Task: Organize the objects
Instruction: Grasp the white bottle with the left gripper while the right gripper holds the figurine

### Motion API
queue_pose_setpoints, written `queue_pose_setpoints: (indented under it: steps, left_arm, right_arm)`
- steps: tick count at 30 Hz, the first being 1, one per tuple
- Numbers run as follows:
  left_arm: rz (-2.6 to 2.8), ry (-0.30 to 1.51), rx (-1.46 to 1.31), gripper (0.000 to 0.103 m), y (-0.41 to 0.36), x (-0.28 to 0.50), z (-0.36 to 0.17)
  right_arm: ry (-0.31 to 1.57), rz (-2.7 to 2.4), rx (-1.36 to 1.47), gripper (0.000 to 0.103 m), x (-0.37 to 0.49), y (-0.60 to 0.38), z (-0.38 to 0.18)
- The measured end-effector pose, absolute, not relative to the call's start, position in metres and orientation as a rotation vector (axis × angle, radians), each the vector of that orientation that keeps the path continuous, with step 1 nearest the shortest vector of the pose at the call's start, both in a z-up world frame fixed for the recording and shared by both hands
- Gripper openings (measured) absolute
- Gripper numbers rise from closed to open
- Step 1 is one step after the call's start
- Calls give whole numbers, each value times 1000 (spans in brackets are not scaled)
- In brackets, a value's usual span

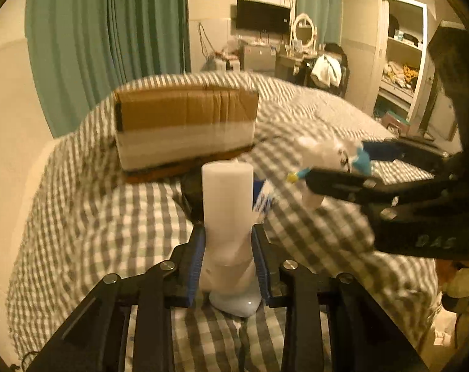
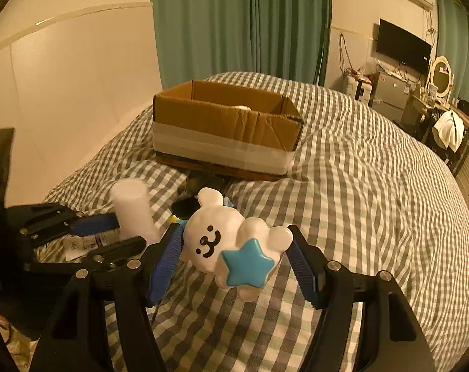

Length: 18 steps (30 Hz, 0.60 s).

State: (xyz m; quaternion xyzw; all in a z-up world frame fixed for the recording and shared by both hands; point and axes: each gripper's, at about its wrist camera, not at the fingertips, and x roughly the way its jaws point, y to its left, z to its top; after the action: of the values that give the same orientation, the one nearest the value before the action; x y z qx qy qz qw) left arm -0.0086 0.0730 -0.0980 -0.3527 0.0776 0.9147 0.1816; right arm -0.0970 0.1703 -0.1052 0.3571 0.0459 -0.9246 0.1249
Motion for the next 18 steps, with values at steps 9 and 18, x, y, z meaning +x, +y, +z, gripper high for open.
queue_pose_setpoints:
  steps: [9,18]
  left_arm:
    - [2602,241,-972,7,69,-24,-86]
    - [2572,370,-1138,56,95,-44,-150]
  right_arm:
    - [137,-2711,1013,67,-98,173,-97]
    - [109,-2705,1066,67,-102,180,-108]
